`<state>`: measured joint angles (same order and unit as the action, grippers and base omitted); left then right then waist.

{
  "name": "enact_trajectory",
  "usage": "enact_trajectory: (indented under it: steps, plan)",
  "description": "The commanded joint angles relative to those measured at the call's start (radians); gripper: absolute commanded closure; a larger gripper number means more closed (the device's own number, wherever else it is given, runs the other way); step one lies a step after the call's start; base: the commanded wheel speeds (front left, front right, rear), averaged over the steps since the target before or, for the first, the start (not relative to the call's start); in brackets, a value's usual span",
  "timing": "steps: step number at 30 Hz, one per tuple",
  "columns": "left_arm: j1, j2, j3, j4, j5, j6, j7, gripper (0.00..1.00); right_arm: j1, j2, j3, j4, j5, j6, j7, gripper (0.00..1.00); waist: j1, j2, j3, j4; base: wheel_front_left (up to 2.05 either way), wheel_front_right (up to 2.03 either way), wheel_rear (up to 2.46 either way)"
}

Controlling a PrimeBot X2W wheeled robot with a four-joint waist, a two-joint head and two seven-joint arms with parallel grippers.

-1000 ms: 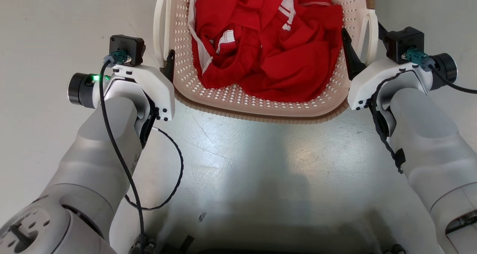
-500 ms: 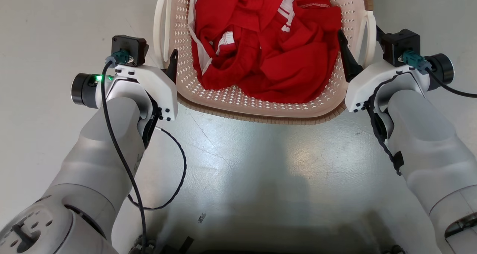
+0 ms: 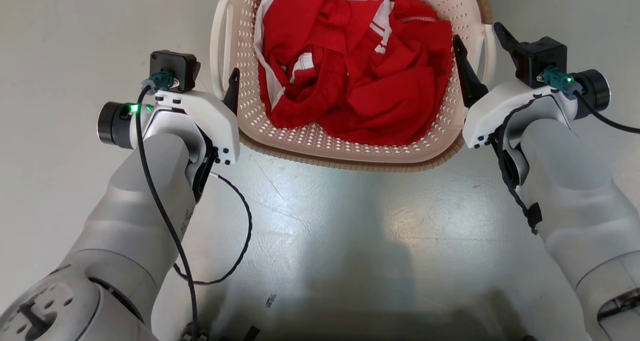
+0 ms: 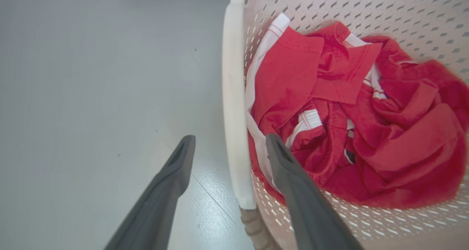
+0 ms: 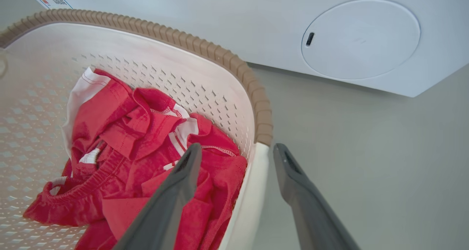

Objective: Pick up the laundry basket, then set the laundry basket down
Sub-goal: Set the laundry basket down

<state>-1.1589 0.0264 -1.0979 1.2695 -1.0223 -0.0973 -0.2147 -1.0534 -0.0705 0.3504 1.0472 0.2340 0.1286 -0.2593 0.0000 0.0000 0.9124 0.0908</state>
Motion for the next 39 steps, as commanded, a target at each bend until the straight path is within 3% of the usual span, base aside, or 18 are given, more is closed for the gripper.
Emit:
enact_trajectory:
  steps: [1, 13, 21, 31, 39]
  plan:
    - [0.029, 0.03, 0.011, 0.003, -0.013, -0.003, -0.01, 0.0, 0.066, 0.02, 0.006, -0.018, -0.012, 0.002, -0.002, 0.0, 0.0, 0.0, -0.007, 0.0, 0.0, 0.0, 0.0]
    - [0.089, 0.027, 0.037, -0.016, -0.044, -0.01, -0.036, 0.0, 0.14, 0.02, -0.037, -0.093, -0.045, 0.002, -0.002, 0.0, 0.0, 0.0, -0.116, 0.008, 0.0, 0.0, 0.0]
    - [0.171, 0.026, 0.082, -0.039, -0.068, -0.011, -0.046, 0.0, 0.257, 0.02, -0.105, -0.147, -0.105, 0.002, -0.002, 0.0, 0.0, 0.0, -0.25, 0.02, 0.0, 0.0, 0.0]
    - [0.309, 0.042, 0.208, -0.146, -0.028, 0.01, -0.047, 0.0, 0.438, 0.02, -0.217, -0.265, -0.195, 0.002, -0.002, 0.0, 0.0, 0.0, -0.436, 0.044, 0.0, 0.0, 0.0]
    - [0.461, 0.072, 0.326, -0.266, 0.072, 0.04, -0.047, 0.0, 0.586, 0.02, -0.237, -0.391, -0.178, 0.002, -0.002, 0.0, 0.0, 0.0, -0.581, 0.032, 0.0, 0.0, 0.0]
